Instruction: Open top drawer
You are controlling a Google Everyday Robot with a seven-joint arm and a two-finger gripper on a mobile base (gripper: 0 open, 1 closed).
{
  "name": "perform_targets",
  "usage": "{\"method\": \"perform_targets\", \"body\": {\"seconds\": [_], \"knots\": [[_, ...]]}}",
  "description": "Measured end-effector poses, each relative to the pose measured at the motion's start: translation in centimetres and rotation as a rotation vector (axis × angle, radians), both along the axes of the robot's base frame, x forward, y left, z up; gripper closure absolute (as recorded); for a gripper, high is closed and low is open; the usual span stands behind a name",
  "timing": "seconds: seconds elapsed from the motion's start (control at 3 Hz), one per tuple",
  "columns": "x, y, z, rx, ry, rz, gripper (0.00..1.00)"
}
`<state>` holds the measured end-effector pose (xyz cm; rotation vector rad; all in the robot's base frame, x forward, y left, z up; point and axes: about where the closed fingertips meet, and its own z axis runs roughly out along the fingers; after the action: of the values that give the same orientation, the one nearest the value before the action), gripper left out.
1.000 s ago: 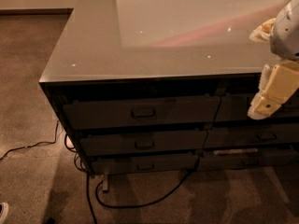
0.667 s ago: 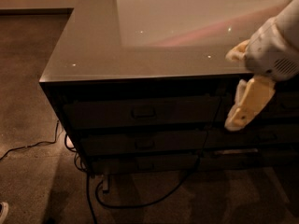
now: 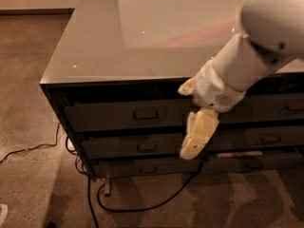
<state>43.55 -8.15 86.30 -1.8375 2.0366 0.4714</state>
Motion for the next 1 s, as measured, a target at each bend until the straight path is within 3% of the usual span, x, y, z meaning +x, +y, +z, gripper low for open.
{"method": "perform_targets", "body": {"seconds": [0.33,0.67,1.0], "knots": [[-0.8,3.4,-1.9,-0.021,0.027,0.074,0.00],[-0.8,3.4,-1.9,-0.021,0.027,0.074,0.00],[-0.6,3.9,-4.6,0.011,0.073,0.056,0.00]]}}
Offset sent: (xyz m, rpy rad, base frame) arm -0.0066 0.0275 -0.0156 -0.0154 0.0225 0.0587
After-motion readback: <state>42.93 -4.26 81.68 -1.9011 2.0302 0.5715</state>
